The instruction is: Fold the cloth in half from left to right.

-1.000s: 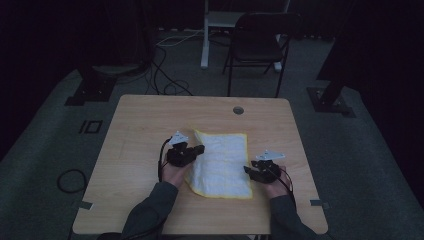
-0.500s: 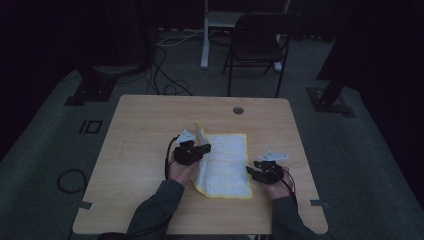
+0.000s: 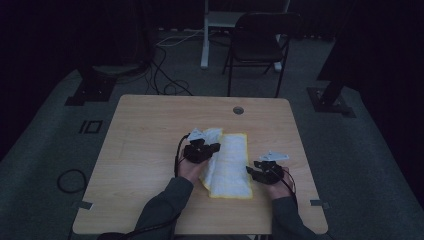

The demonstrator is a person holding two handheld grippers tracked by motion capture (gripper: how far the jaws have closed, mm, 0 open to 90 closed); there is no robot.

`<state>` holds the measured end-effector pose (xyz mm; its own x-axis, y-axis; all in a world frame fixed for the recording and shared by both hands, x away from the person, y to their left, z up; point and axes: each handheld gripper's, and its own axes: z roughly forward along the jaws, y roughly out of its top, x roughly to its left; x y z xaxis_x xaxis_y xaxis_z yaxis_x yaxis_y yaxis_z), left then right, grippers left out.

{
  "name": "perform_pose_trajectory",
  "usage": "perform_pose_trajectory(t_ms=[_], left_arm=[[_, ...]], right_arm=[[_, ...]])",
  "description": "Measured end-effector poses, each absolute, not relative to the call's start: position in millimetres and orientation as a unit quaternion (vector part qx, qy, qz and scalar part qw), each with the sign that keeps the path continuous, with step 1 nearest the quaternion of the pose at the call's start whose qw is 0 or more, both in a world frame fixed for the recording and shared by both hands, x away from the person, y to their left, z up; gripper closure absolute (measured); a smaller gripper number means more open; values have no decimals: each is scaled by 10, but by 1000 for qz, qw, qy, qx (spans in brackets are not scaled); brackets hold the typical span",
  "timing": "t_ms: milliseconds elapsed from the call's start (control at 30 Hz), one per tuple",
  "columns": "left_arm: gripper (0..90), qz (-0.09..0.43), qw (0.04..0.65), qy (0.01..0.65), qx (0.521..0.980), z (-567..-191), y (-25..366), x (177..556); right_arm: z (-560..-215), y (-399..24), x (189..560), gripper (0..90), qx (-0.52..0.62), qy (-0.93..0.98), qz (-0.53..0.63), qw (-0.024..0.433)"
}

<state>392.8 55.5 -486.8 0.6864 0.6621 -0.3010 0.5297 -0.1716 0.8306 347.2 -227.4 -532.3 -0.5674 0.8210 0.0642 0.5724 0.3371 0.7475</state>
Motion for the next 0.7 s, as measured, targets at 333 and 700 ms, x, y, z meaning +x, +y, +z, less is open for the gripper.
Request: perform_pose_trajectory(t_ms=[333,700], left_arm=[[878,56,500,384,774,-4944,339,3993],[878,45,493,376,783,-4989,157,4011]], right_arm=[[-5322,-2279,3473,554,435,800,378,165],[-5329,-2300,3483,552,438,799,376,165]])
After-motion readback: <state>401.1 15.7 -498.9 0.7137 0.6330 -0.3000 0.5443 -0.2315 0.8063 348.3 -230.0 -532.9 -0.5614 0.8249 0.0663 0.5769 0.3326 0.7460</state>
